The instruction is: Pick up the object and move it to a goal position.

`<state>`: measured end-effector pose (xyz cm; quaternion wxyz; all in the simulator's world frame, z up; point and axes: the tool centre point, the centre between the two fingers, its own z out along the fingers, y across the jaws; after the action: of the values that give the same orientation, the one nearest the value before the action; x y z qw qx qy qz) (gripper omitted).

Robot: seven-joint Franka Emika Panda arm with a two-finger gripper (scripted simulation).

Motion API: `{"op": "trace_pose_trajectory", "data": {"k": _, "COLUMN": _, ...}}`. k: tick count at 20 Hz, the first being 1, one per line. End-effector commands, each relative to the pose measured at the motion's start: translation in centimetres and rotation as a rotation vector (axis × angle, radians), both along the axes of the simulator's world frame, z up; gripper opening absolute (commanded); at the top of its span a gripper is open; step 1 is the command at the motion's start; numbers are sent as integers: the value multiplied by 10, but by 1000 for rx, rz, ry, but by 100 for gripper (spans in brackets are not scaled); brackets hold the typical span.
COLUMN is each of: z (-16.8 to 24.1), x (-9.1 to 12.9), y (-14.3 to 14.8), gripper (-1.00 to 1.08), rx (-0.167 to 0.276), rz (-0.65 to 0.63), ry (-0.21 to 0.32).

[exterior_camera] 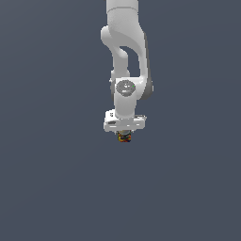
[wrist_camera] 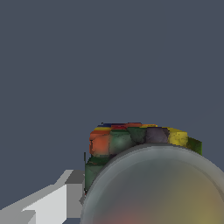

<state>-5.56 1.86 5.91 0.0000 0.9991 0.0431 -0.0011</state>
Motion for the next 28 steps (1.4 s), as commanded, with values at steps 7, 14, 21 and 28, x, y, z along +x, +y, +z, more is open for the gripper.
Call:
{"op": "trace_pose_trajectory", "data": {"k": 7, "z": 21, "x": -6, "y": -15, "gripper": -100, "rx": 0, "rz": 0, "ry": -2}}
{"op": "trace_pose_trajectory", "data": {"k": 14, "z": 64, "x": -19, "y": -45, "gripper": -100, "rx": 1, "rz": 0, "ry": -2}}
{"op": "trace_pose_trajectory", "data": {"k": 21, "z": 128, "x": -37, "y": -90, "gripper": -100, "rx": 3, "rz": 0, "ry": -2}}
{"op": "trace_pose_trajectory", "data": {"k": 28, "z": 197, "x": -56, "y": -139, "gripper": -100, "rx": 4, "rz": -1, "ry": -3}}
